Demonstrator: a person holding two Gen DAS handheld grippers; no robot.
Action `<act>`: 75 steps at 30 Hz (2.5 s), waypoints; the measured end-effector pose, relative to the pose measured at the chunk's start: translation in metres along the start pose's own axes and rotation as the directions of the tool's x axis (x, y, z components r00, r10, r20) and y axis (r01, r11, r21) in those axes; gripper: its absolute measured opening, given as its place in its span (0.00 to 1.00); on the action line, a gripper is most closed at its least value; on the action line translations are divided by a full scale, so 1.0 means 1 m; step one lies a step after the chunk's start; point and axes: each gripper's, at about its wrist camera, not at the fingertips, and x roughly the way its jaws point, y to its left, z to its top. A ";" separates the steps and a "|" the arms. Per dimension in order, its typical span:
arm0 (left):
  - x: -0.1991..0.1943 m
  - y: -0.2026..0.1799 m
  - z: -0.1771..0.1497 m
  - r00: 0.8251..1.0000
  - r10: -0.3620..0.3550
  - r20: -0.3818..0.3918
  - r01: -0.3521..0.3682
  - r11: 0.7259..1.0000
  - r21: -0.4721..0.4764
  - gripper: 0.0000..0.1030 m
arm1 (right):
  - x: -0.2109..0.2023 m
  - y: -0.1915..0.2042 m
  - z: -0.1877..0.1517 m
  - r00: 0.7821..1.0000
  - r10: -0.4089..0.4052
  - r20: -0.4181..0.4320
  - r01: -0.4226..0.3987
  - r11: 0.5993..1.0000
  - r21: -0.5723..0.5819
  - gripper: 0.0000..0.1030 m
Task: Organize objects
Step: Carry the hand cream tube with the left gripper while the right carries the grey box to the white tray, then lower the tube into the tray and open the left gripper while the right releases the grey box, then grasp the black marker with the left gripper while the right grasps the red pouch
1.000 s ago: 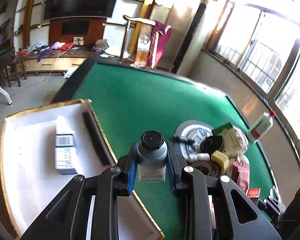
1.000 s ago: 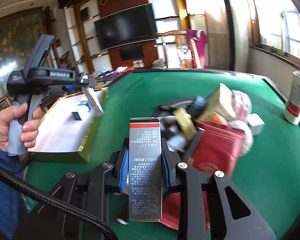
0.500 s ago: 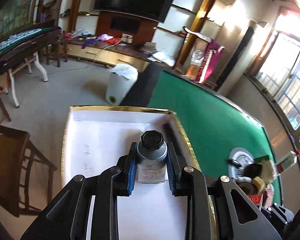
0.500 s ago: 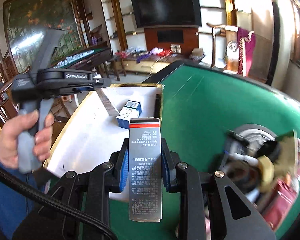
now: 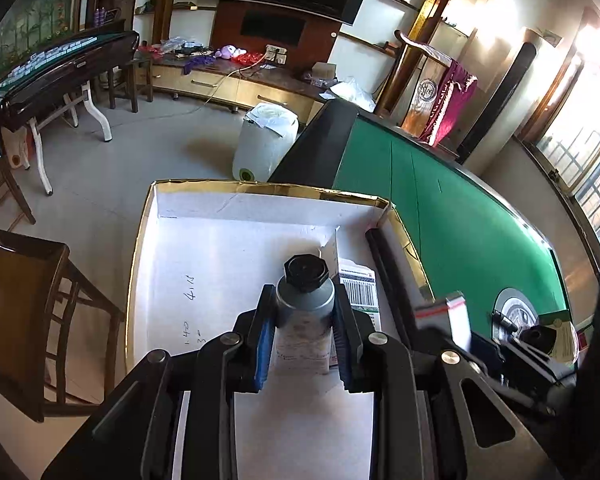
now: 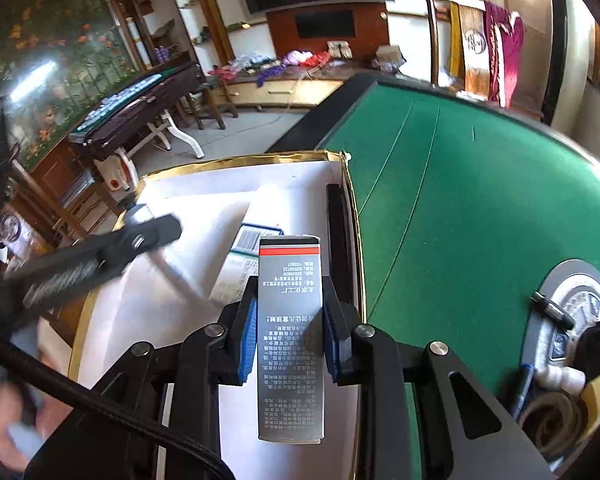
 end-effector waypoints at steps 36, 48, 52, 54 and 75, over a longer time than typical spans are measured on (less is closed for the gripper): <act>-0.002 -0.007 0.004 0.995 -0.099 0.020 0.100 0.995 -0.025 0.23 | -0.040 -0.030 -0.001 0.997 0.014 0.071 -0.020 0.996 0.087 0.27; -0.023 -0.135 -0.050 0.958 -0.272 -0.091 0.287 0.920 0.266 0.23 | -0.205 -0.144 -0.149 0.959 -0.087 0.271 0.032 0.979 0.203 0.49; -0.008 -0.200 -0.094 0.955 -0.211 -0.206 0.278 0.877 0.393 0.23 | -0.205 -0.179 -0.176 0.949 -0.129 0.289 0.040 0.954 0.297 0.49; 0.000 -0.220 -0.112 0.962 -0.156 -0.225 0.244 0.862 0.445 0.23 | -0.201 -0.191 -0.174 0.957 -0.114 0.268 0.017 0.941 0.339 0.48; 0.025 -0.236 -0.145 0.982 0.046 -0.181 0.056 0.850 0.523 0.11 | -0.207 -0.197 -0.182 0.956 -0.198 0.216 0.110 0.926 0.362 0.61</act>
